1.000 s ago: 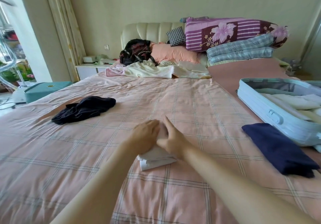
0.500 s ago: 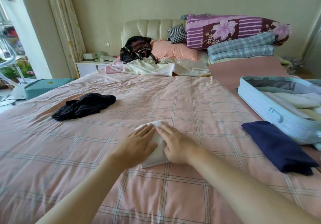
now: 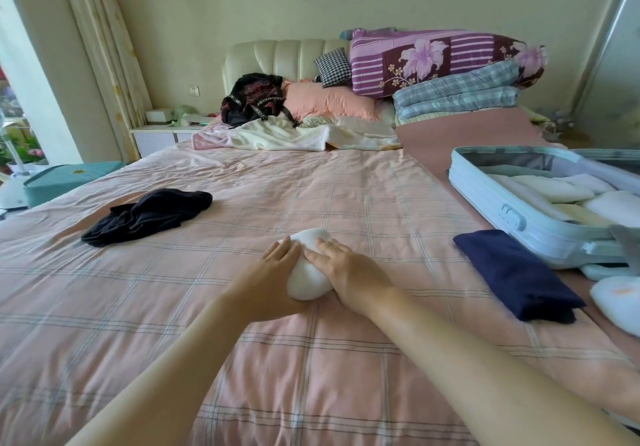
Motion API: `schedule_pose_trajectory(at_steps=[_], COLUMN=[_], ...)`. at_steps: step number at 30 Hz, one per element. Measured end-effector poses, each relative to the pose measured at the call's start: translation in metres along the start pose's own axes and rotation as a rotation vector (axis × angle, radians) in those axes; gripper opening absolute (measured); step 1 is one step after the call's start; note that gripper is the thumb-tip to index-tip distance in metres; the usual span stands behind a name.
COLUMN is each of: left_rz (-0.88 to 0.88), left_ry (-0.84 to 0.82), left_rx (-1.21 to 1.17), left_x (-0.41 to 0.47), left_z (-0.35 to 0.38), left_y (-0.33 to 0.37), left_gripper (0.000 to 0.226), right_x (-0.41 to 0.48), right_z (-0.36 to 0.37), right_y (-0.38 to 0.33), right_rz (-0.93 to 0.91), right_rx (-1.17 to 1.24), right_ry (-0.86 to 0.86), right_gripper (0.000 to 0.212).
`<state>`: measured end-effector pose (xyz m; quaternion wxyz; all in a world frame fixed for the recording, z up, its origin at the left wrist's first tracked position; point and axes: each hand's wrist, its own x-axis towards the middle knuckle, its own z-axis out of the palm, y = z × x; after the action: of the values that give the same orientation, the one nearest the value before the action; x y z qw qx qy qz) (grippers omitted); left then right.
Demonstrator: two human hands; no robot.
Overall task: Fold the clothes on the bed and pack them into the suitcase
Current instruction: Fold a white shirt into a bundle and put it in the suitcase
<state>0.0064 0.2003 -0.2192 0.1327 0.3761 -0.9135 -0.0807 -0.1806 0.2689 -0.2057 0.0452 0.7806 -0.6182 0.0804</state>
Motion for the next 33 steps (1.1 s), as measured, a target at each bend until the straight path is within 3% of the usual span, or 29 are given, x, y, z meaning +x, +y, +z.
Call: schedule_pose_trajectory(at_steps=[5,8,11,15,17,19,20,22,23,25,28,30,33], left_rz=[0.145,0.196,0.245,0.245,0.218,0.221,0.187,0.080,0.057,0.048,0.042,-0.030,-0.039], left_ry=[0.177,0.172,0.097,-0.186,-0.289,-0.322,-0.285,-0.133,-0.075,-0.108,-0.234,-0.255,-0.278], left_rx=[-0.006,-0.032,-0.020,0.094,0.111,-0.016,-0.141,-0.287,-0.250,-0.166,-0.143,-0.231,-0.208], left_x=[0.039,0.066,0.090,0.099,0.106,0.115,0.120,0.122,0.122,0.118,0.122,0.128,0.133], left_z=[0.006,0.015,0.038,0.066,0.063,0.053,0.049,0.047,0.048,0.055,0.075,0.081,0.084], left_y=[0.067,0.113,0.157,0.197,0.196,0.188,0.183,0.182,0.183,0.186,0.178,0.173,0.172], left_gripper=[0.094,0.094,0.093,0.105,0.094,0.056,0.042,0.035,0.037,0.048,0.067,0.083,0.095], right_x=[-0.043,-0.076,-0.114,-0.154,-0.157,-0.150,-0.143,-0.128,-0.119,-0.105,-0.094,-0.092,-0.092], right_z=[-0.029,-0.040,-0.041,-0.031,-0.031,-0.037,-0.040,-0.043,-0.044,-0.042,-0.033,-0.021,-0.017], right_y=[0.053,0.092,0.132,0.160,0.162,0.159,0.158,0.158,0.160,0.164,0.169,0.172,0.173], right_rz=[0.091,0.176,0.282,0.378,0.394,0.427,0.453,0.516,0.525,0.472,0.402,0.439,0.446], right_rx=[-0.092,-0.059,-0.053,-0.072,0.030,0.150,0.192,0.162,0.080,-0.042,0.060,0.120,0.132], right_ry=[0.137,0.198,0.150,-0.119,-0.140,-0.056,0.003,0.087,0.104,0.116,-0.068,-0.201,-0.200], right_gripper=[0.072,0.075,0.071,0.087,0.077,0.054,0.042,0.034,0.031,0.033,0.062,0.065,0.066])
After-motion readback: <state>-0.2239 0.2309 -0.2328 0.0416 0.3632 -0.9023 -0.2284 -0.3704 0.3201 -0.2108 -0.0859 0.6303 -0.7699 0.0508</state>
